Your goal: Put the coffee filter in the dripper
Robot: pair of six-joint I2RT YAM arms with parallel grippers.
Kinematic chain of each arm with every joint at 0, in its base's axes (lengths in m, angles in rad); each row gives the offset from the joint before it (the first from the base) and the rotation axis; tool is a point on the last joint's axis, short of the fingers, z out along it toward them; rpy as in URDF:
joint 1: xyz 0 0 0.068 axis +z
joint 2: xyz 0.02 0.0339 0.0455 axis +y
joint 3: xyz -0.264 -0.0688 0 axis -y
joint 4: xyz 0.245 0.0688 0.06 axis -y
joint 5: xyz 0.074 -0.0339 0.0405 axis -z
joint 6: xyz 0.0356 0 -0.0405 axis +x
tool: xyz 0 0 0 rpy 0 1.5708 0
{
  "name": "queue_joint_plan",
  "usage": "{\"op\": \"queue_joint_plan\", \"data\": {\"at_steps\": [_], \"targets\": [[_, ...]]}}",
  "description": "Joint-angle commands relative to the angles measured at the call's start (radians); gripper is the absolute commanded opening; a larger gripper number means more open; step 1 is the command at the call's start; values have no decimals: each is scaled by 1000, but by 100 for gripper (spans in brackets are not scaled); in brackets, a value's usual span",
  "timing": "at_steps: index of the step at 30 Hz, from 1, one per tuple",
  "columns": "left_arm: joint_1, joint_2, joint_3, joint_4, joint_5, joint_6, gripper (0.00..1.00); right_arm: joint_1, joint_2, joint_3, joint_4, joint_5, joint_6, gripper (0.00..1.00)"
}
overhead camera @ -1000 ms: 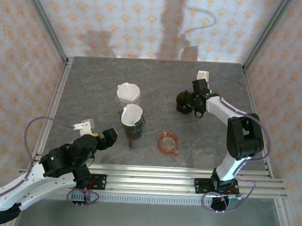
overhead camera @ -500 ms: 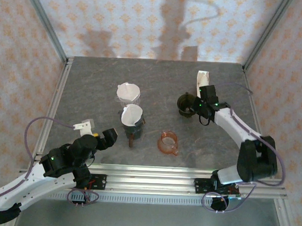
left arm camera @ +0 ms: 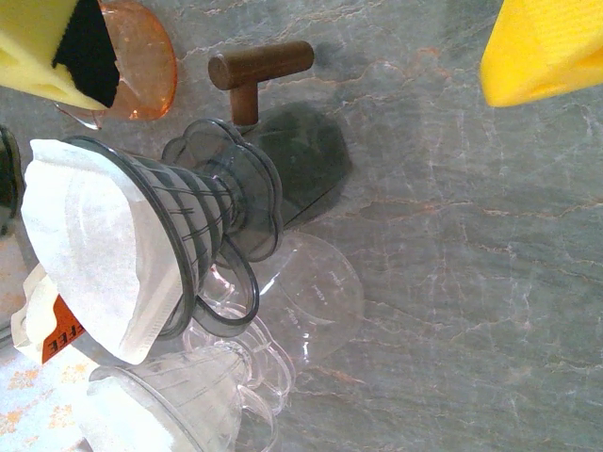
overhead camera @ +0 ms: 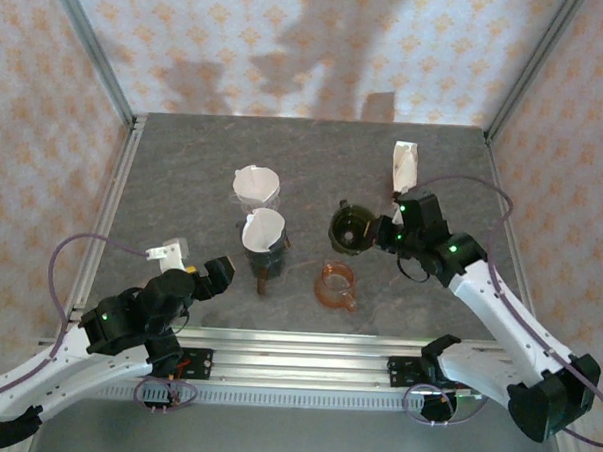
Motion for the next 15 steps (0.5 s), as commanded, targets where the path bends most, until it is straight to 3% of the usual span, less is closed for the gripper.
{"op": "queue_joint_plan", "data": {"at_steps": [1, 4, 15], "targets": [[7, -6, -13, -23, -39, -22, 100, 55, -11, -8, -98, -52, -10, 2], [7, -5, -22, -13, -37, -27, 100, 65, -3, -37, -85, -113, 9, 2], [7, -11, -23, -21, -41, -29, 100, 85, 3, -75, -101, -99, 7, 2]]}}
